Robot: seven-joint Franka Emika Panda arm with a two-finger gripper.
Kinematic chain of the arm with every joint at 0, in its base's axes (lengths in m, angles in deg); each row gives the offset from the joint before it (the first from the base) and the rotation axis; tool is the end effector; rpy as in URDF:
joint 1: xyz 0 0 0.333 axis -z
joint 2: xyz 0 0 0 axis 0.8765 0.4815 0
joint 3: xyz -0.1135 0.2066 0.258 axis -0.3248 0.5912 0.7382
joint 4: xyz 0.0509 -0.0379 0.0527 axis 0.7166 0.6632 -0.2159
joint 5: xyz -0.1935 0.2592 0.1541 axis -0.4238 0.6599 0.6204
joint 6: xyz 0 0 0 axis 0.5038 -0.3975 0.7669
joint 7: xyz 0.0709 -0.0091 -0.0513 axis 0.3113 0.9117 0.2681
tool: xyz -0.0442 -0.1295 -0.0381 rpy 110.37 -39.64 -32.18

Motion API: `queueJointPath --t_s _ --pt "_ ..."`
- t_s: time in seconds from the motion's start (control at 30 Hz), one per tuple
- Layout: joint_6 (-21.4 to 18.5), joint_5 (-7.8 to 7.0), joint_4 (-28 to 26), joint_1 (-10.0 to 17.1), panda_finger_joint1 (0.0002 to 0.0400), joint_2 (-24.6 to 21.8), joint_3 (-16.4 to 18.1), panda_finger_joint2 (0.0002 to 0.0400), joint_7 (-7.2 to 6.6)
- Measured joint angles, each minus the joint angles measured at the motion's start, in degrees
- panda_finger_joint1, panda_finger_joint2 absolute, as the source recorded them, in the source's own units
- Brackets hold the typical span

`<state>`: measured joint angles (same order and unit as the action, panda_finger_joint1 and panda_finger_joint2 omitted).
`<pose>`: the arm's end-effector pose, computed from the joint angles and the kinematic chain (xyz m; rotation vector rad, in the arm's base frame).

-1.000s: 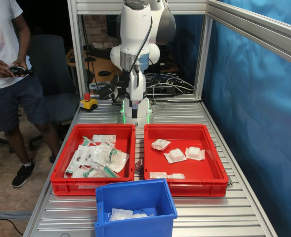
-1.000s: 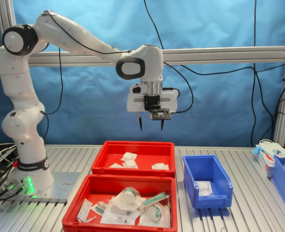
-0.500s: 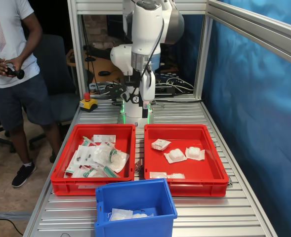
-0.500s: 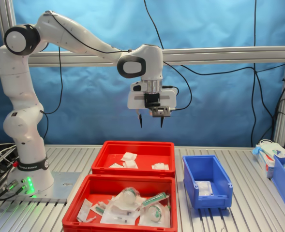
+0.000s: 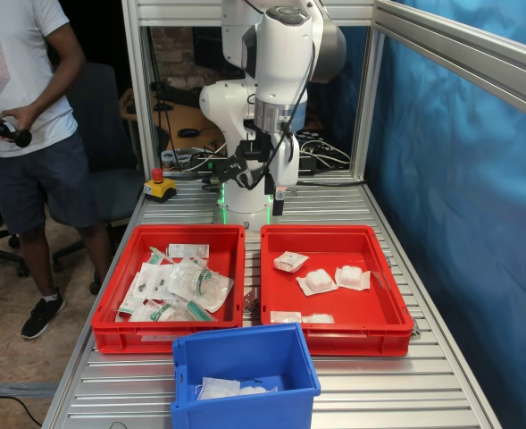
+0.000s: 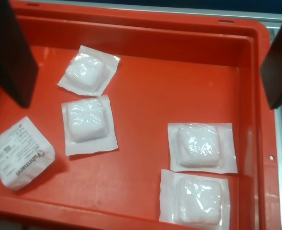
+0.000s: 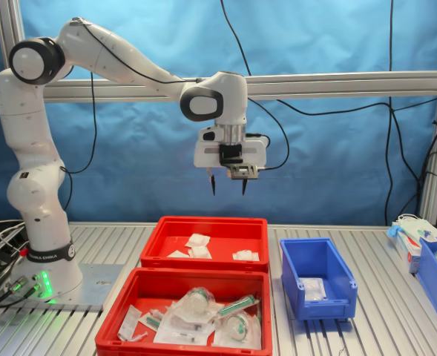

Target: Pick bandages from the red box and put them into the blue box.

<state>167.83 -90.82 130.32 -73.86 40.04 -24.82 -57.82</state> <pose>0.4976 0.0489 0.4497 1.3642 -2.7867 0.0926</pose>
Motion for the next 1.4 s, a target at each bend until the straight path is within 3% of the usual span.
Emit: queueJointPath --t_s 0.33,0.7,1.4 --pt "2.7 0.00 3.2 -1.6 0.0400 0.0 0.0 0.0400 -1.06" --pt "10.9 0.00 9.7 -3.1 0.0400 0.0 0.0 0.0400 -3.35" --pt "21.2 0.00 16.7 -5.9 0.0400 1.3 0.1 0.0400 -5.76"
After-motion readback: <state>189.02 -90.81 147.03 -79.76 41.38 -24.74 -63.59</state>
